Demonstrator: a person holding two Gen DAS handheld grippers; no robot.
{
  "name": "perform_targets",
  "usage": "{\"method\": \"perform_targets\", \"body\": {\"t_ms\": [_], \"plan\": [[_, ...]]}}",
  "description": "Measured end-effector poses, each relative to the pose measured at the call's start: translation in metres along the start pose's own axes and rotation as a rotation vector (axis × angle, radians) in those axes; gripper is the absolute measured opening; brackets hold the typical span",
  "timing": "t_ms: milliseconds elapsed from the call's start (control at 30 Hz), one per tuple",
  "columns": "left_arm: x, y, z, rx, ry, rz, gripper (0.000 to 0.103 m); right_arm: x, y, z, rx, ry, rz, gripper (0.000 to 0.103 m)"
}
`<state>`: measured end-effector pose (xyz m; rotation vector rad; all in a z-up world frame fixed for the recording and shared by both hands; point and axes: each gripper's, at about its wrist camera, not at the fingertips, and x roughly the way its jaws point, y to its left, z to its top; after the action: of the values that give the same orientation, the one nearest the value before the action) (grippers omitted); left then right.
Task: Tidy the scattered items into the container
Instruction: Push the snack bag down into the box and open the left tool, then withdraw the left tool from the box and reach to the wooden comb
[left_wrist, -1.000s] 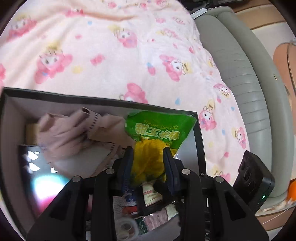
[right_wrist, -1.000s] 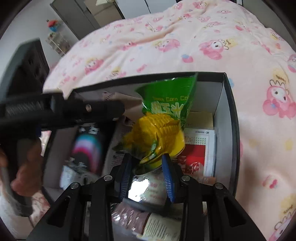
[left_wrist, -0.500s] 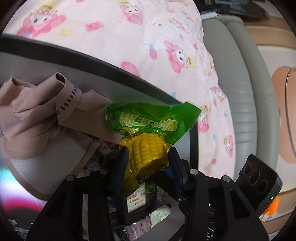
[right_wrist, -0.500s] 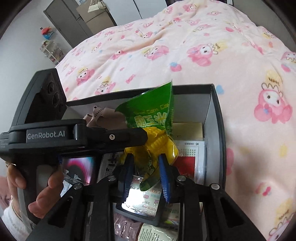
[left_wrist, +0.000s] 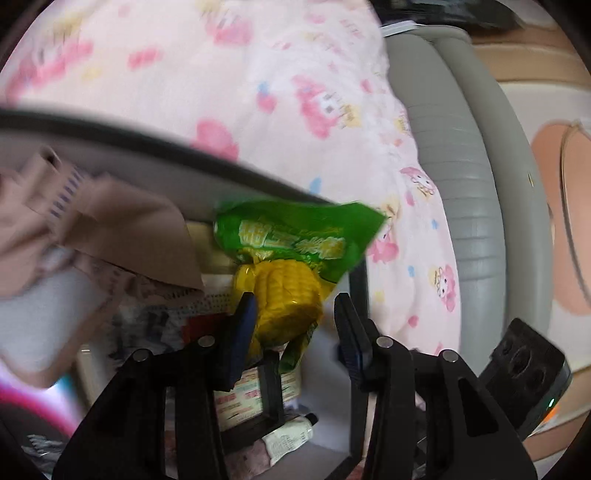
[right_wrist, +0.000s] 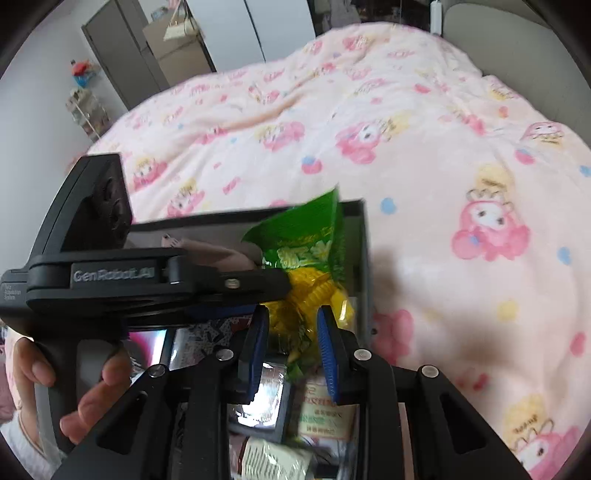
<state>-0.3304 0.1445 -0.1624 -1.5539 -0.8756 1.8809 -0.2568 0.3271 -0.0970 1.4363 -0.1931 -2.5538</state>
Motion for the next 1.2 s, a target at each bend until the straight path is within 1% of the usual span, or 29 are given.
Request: {"method": "perform_targets", "body": {"t_ms": [67, 100, 133, 167, 267, 300, 367, 433, 500, 533, 567, 600, 700, 800, 833, 967, 1067, 1200], "plan": [[-0.007, -0.01, -0.001, 0.063, -0.017, 0.051, 0.043, -0.015, -0.007, -0.002, 0.017, -0.046, -0.022, 0.024], [-0.007, -0.015, -0.002, 0.088, -0.007, 0.085, 0.042, -0.019, -0.011, -0.002, 0.023, -0.061, -0.045, 0.024], [-0.004, -0.017, -0.002, 0.095, 0.005, 0.099, 0.042, -0.02, -0.014, -0.001, 0.028, -0.066, -0.066, 0.024], [0.001, -0.017, -0.002, 0.096, 0.022, 0.107, 0.042, -0.016, -0.015, 0.0, 0.031, -0.058, -0.071, 0.024], [0.02, -0.013, -0.001, 0.072, 0.071, 0.128, 0.041, 0.002, -0.016, -0.001, 0.038, 0.005, -0.057, 0.024], [0.022, -0.012, -0.001, 0.067, 0.075, 0.121, 0.04, 0.008, -0.014, -0.001, 0.027, 0.022, -0.063, 0.024], [0.018, -0.012, -0.002, 0.069, 0.057, 0.108, 0.04, 0.017, -0.01, -0.001, 0.0, 0.039, -0.095, 0.024], [0.008, -0.018, -0.006, 0.098, 0.032, 0.092, 0.04, 0.018, -0.008, -0.002, -0.006, 0.042, -0.11, 0.024], [-0.006, -0.027, -0.013, 0.157, 0.005, 0.121, 0.04, 0.013, -0.008, -0.005, -0.002, 0.035, -0.113, 0.024], [-0.003, -0.032, -0.017, 0.185, -0.006, 0.137, 0.04, 0.008, -0.006, -0.007, -0.004, 0.028, -0.117, 0.024], [-0.009, -0.039, -0.021, 0.216, -0.023, 0.151, 0.04, 0.003, -0.004, -0.008, -0.01, 0.018, -0.125, 0.024], [-0.019, -0.047, -0.027, 0.249, -0.043, 0.156, 0.04, -0.003, -0.001, -0.01, -0.021, 0.0, -0.141, 0.024], [-0.039, -0.062, -0.045, 0.306, -0.078, 0.156, 0.041, -0.026, 0.018, -0.018, -0.054, -0.067, -0.203, 0.024], [-0.062, -0.073, -0.069, 0.363, -0.112, 0.184, 0.041, -0.05, 0.035, -0.033, -0.055, -0.117, -0.173, 0.025], [-0.062, -0.081, -0.074, 0.38, -0.122, 0.197, 0.041, -0.057, 0.039, -0.04, -0.047, -0.136, -0.169, 0.025], [-0.082, -0.091, -0.109, 0.457, -0.148, 0.259, 0.041, -0.083, 0.056, -0.062, -0.023, -0.186, -0.18, 0.026], [-0.099, -0.092, -0.132, 0.48, -0.167, 0.268, 0.041, -0.097, 0.07, -0.078, -0.015, -0.207, -0.172, 0.026], [-0.123, -0.092, -0.16, 0.518, -0.2, 0.32, 0.042, -0.111, 0.091, -0.098, -0.003, -0.224, -0.154, 0.026]]}}
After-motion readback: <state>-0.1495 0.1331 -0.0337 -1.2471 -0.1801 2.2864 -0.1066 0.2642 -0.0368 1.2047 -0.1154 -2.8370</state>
